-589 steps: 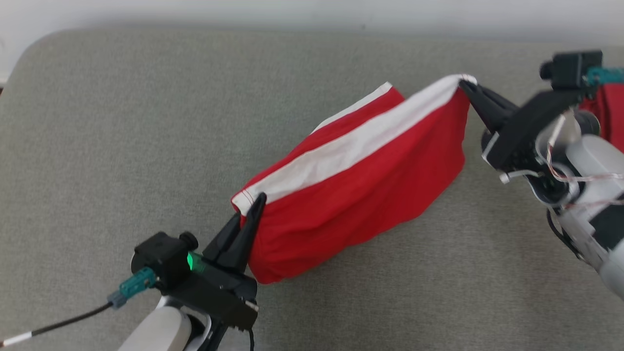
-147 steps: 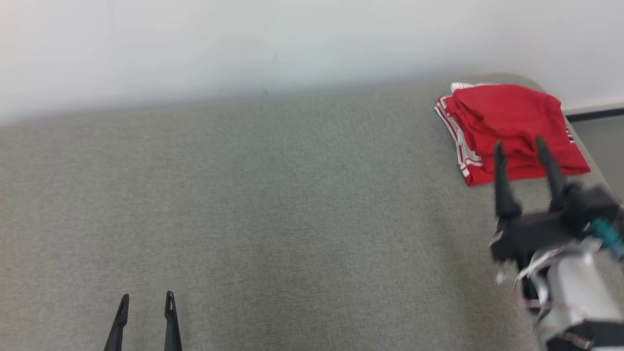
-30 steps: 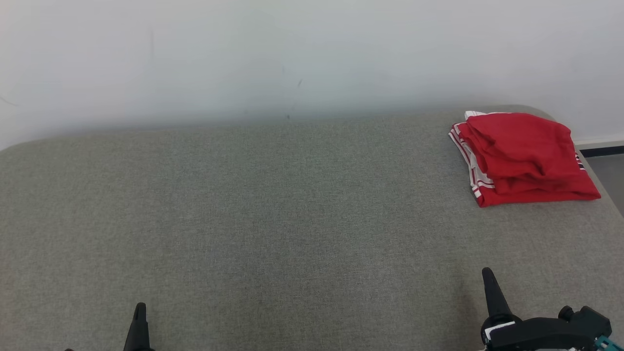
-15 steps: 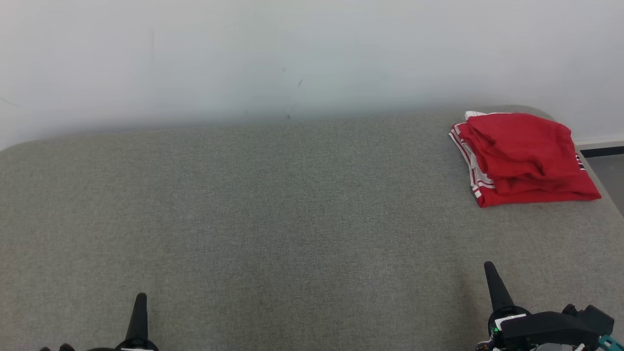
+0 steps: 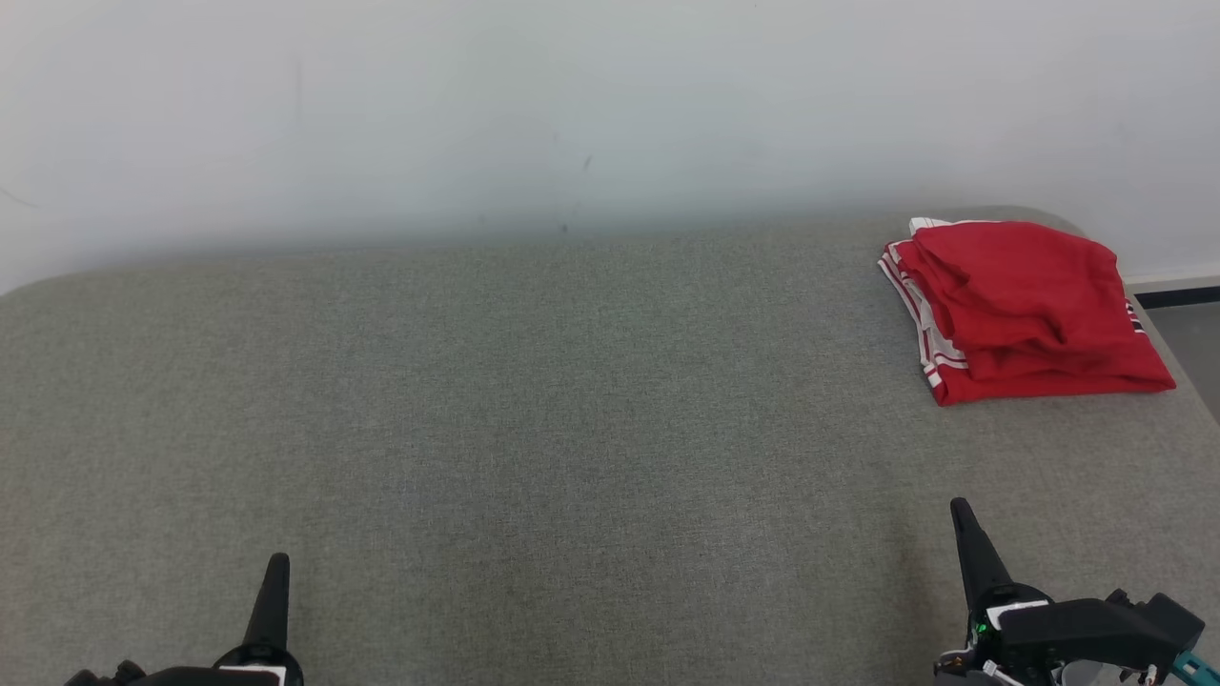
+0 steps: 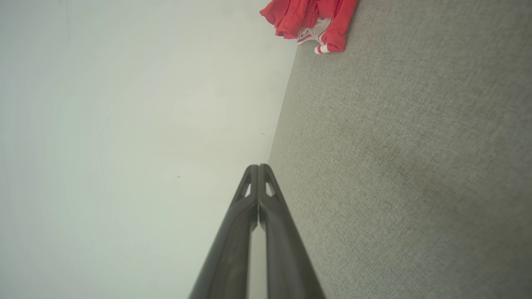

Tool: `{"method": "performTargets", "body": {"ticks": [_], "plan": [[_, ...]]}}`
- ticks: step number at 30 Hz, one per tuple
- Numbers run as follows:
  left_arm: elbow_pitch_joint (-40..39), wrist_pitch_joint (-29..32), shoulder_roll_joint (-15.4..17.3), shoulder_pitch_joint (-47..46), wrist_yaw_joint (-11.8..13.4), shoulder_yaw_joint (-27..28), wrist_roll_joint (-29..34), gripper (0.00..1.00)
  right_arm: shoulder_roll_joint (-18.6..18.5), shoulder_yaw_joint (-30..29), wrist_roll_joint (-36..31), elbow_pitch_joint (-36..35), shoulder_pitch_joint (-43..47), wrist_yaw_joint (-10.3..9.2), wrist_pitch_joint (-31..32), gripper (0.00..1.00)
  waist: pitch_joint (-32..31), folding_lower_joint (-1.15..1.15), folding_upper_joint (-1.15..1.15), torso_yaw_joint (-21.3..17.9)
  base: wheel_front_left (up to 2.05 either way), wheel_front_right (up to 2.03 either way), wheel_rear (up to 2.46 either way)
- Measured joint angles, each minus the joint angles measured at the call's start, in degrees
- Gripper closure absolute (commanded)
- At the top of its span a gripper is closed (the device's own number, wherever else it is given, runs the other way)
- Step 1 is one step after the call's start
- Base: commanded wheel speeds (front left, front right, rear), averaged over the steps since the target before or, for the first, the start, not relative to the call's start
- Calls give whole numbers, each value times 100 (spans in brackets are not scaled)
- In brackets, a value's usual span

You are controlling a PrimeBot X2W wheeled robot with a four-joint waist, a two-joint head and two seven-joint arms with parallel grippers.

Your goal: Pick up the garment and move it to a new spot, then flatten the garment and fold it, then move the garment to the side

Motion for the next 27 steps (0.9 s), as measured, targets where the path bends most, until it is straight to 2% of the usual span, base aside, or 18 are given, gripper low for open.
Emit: {"method": "performTargets", "body": {"ticks": [27], "plan": [[21, 282, 4, -185, -120, 57, -1177, 100, 0, -124, 1152, -69, -123, 0, 291, 100, -6, 0, 0, 7, 0, 0, 0]]}}
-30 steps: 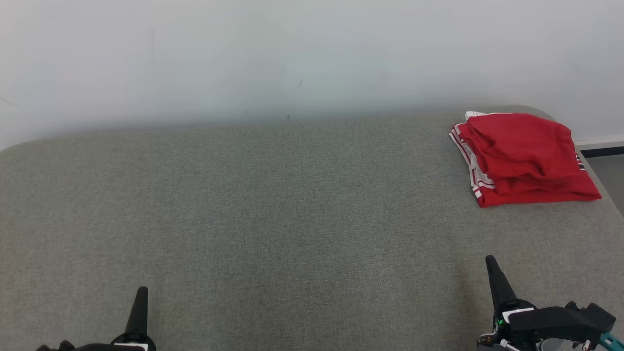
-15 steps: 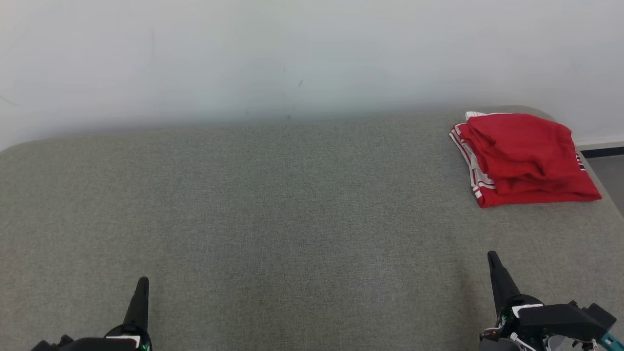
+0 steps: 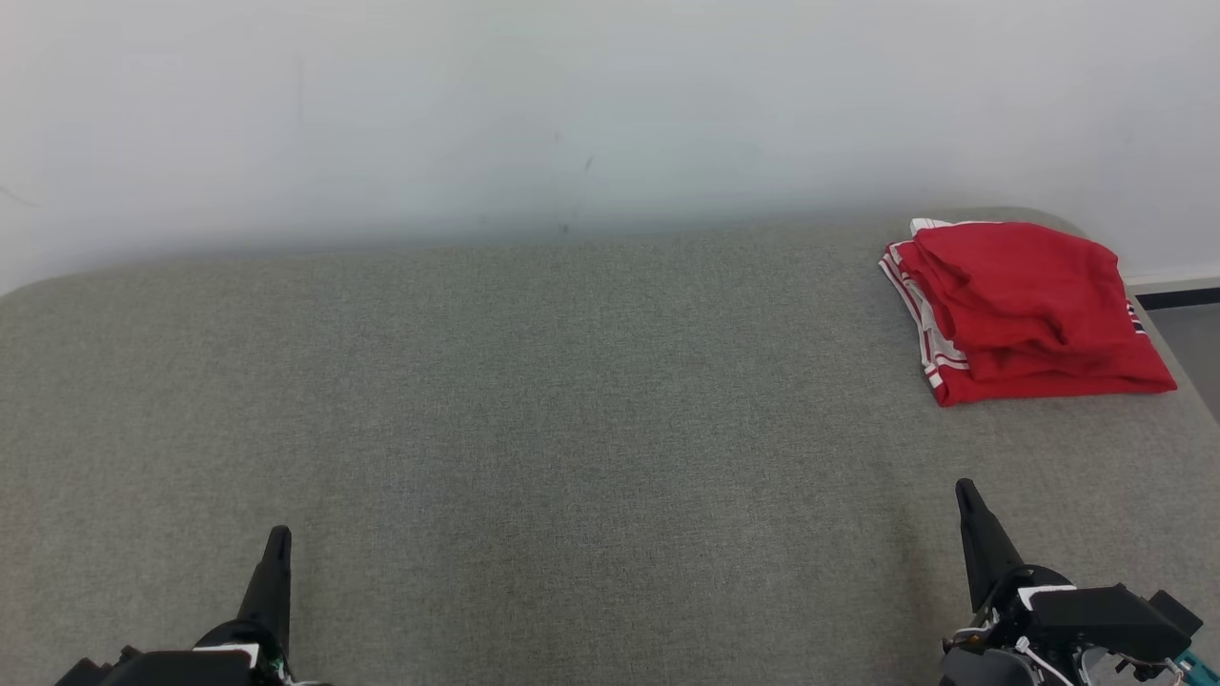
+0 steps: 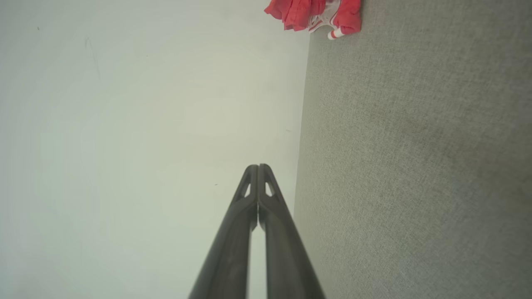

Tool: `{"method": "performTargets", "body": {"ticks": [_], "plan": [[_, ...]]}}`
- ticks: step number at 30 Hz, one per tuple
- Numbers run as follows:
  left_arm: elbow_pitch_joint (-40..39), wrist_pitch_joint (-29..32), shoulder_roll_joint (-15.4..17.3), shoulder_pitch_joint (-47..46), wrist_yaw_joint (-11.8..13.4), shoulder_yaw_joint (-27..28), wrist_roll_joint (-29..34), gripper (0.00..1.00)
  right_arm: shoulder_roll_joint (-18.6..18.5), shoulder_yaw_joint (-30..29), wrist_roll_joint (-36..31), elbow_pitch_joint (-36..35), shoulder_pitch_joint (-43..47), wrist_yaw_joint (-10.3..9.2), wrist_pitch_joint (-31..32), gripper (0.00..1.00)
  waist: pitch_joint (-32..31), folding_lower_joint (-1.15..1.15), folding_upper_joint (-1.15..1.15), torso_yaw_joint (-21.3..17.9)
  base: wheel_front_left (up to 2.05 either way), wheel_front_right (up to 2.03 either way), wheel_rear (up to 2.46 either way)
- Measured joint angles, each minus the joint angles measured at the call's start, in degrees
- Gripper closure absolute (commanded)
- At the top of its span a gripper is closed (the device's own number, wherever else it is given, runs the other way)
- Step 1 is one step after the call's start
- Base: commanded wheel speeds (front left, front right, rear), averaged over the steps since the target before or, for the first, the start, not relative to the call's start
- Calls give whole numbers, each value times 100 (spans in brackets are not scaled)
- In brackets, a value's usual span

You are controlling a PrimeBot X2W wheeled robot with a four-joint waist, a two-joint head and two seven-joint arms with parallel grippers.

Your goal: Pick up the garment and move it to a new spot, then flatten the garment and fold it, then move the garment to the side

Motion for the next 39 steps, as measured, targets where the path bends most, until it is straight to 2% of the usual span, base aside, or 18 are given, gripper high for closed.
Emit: {"method": "performTargets", "body": {"ticks": [7, 39], "plan": [[3, 69, 2, -52, -42, 12, -270, 100, 1, -31, 266, -16, -16, 0, 65, 100, -1, 0, 0, 2, 0, 0, 0], [3, 69, 2, -56, -42, 13, -272, 100, 3, -42, 266, -19, -19, 0, 74, 100, -1, 0, 0, 2, 0, 0, 0]]}}
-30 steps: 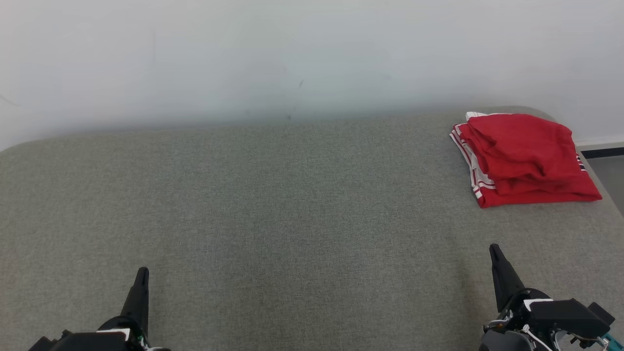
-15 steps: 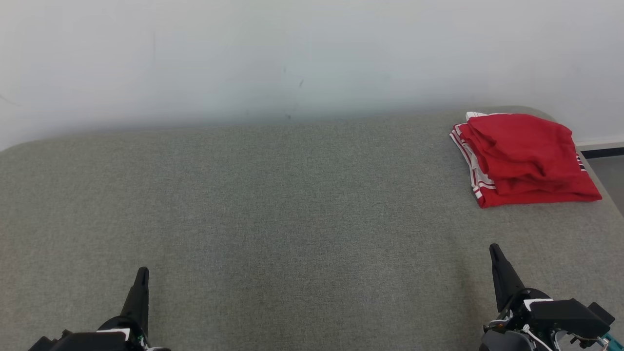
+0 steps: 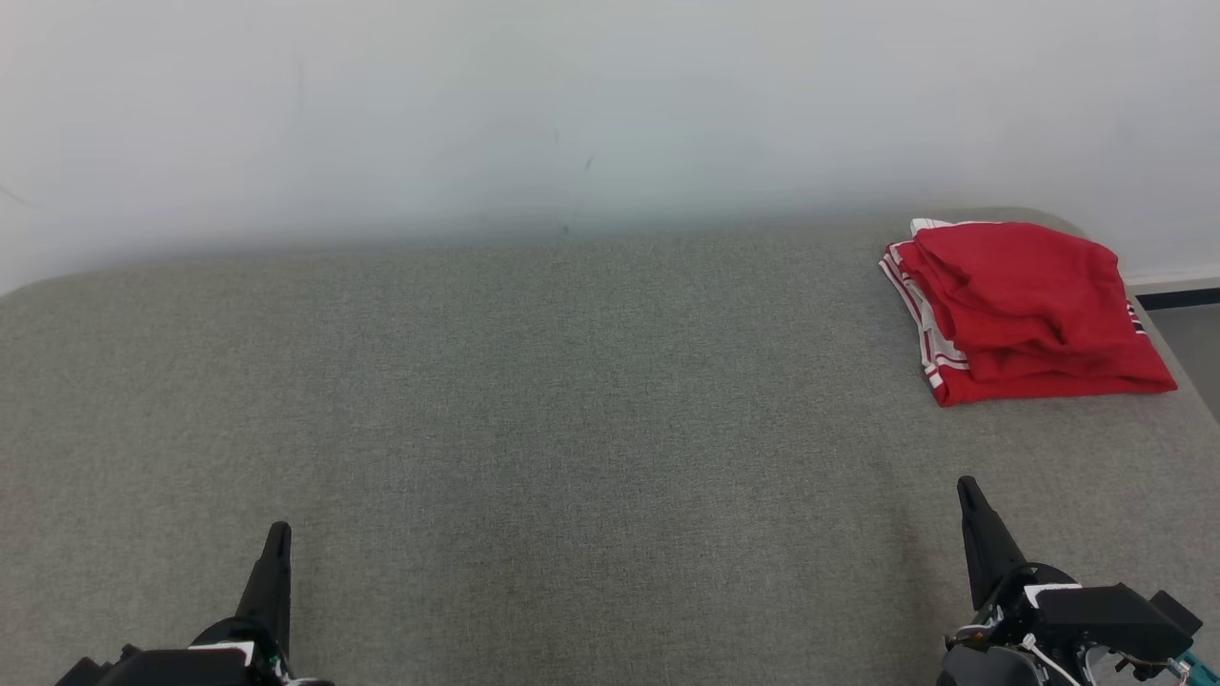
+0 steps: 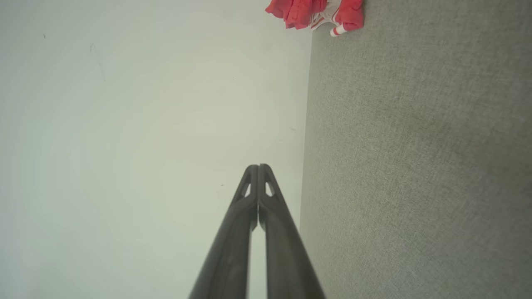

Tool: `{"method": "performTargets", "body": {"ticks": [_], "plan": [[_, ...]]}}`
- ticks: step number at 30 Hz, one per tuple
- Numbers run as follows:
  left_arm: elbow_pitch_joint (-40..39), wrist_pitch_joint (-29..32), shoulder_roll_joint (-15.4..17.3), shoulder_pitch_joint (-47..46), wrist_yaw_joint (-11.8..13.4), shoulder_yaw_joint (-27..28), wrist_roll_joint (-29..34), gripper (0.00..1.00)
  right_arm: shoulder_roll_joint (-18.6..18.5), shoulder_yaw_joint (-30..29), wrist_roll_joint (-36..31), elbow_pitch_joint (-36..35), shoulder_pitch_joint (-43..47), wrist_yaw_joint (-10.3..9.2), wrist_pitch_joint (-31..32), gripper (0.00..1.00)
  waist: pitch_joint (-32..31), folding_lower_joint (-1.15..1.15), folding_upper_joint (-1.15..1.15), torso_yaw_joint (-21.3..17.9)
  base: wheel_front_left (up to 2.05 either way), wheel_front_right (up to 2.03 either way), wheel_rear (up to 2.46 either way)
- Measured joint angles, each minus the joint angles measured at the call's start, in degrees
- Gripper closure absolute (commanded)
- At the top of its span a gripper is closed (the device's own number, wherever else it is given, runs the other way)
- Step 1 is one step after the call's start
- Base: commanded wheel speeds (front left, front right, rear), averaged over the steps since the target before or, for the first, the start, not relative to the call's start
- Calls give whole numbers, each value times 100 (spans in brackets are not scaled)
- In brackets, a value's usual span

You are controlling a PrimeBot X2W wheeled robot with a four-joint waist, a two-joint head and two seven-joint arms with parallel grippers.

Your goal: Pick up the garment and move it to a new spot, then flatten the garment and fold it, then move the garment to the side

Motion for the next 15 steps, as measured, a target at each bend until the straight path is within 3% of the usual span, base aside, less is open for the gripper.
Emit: {"method": "performTargets", "body": {"ticks": [15], "plan": [[0, 0, 0, -1, 0, 1, 0, 100, 1, -2, -1, 0, -1, 0, 1, 100, 0, 0, 0, 0, 0, 0, 0]]}}
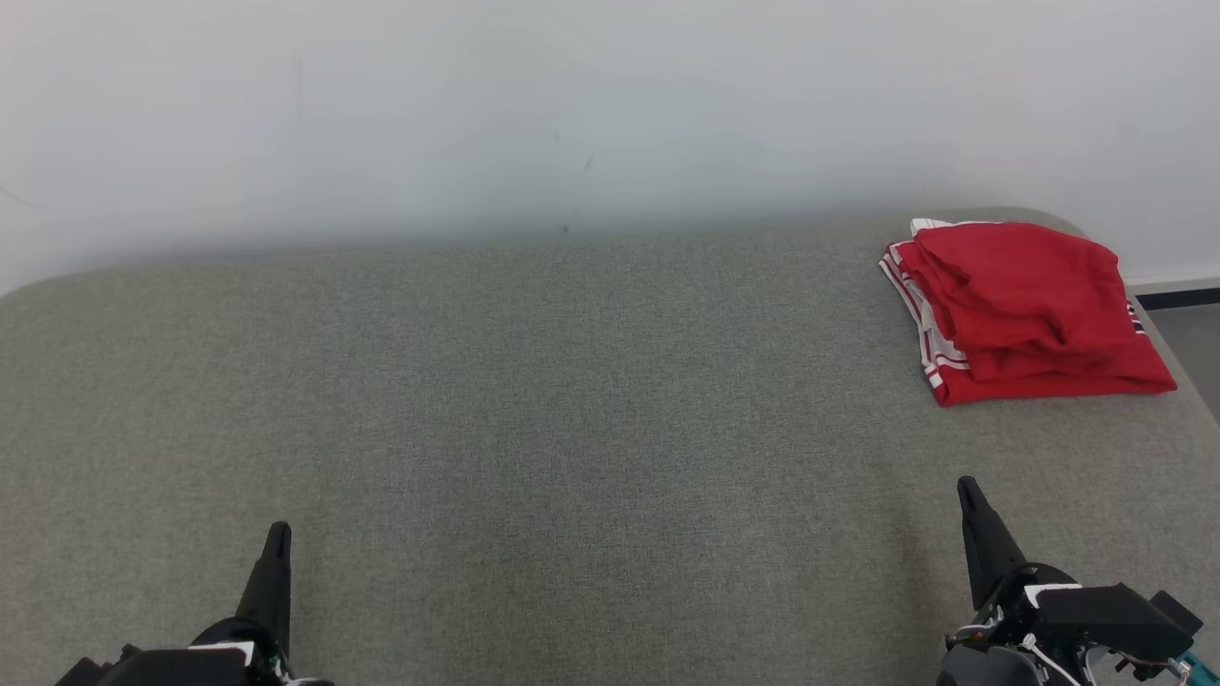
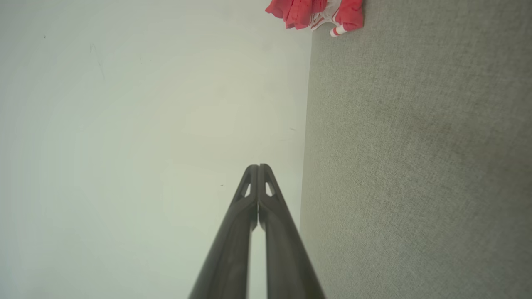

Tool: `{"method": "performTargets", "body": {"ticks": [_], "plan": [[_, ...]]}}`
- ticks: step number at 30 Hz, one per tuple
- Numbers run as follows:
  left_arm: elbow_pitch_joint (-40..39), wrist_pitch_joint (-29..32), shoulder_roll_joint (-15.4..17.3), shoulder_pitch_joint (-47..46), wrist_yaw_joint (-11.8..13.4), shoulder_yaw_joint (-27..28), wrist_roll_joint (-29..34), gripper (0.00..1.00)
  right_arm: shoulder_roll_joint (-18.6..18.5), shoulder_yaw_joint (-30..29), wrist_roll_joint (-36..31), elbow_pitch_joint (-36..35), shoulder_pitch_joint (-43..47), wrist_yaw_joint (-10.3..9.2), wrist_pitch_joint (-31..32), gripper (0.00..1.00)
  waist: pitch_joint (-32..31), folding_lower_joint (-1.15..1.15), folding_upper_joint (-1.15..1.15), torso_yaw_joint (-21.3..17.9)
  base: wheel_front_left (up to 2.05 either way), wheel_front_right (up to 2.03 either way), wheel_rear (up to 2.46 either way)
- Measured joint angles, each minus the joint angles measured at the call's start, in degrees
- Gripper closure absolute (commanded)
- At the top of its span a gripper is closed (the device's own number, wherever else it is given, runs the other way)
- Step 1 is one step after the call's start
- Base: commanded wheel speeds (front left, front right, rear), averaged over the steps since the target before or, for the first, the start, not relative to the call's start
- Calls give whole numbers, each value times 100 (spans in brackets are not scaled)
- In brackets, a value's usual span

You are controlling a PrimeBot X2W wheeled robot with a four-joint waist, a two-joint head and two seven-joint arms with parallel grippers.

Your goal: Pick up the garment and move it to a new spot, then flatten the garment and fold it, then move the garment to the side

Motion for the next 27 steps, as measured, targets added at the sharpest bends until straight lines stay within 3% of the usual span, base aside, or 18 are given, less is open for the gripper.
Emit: {"method": "performTargets", "body": {"ticks": [27], "plan": [[0, 0, 0, 0, 0, 0, 0, 100, 1, -4, 0, 0, -1, 0, 0, 100, 0, 0, 0, 0, 0, 0, 0]]}}
